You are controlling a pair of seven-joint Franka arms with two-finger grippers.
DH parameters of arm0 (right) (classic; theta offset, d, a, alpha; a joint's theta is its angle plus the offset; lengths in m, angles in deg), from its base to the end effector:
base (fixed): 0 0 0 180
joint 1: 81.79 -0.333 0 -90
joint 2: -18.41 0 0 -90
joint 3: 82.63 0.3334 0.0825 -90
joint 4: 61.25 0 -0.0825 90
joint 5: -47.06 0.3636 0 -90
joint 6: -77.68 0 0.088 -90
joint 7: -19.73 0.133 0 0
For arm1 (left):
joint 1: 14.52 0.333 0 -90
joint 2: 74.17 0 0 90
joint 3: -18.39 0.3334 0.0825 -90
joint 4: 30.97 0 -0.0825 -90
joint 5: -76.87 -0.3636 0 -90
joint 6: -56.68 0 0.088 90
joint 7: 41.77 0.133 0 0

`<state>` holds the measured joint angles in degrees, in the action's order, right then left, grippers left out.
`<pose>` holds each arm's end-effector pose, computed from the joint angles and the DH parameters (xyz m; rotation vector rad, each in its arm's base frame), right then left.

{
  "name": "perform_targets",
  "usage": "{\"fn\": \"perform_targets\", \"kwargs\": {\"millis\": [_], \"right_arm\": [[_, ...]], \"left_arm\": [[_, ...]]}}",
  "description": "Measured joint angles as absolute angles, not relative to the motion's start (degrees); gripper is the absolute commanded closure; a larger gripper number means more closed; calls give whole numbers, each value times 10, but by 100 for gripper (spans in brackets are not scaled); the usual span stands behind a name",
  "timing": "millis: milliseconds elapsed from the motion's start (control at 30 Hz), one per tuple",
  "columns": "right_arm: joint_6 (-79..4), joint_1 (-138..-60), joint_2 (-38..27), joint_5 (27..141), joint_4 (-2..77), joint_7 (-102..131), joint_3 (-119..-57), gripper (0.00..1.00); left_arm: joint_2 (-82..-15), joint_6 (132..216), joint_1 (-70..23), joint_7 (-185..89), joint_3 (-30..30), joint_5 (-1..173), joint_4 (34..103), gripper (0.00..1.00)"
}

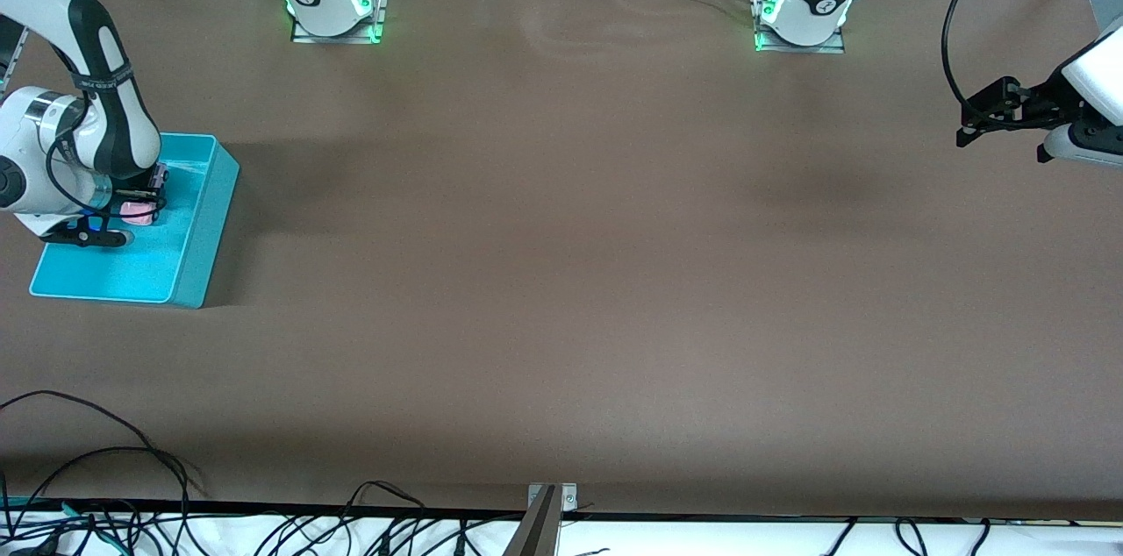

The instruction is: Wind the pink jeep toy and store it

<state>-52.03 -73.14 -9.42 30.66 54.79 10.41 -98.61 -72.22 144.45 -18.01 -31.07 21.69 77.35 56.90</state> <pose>0.5102 -0.2471 0.2067 2.8585 -0.0583 -0.4687 0.5403 -0.0035 0.6110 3.1173 -0.2974 -0.0548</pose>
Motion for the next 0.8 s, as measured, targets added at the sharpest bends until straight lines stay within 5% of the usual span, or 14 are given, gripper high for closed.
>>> {"fn": "perform_targets", "kwargs": {"millis": [200,333,733,800], "right_arm": [[-520,-731,-98,307,548,104,-984,70],[-520,-732,-98,307,548,104,-983,36],[-520,-732,-98,307,548,104,-975,0],[-518,-732,-96,307,546,104,-974,0]], "left_arm": [[-722,1444,-179,-311,217,773,569,0],[-722,1444,-178,-311,217,773,569,0],[-722,1444,-178,-311,217,773,569,0],[-722,1444,-178,-311,217,773,569,0]]}}
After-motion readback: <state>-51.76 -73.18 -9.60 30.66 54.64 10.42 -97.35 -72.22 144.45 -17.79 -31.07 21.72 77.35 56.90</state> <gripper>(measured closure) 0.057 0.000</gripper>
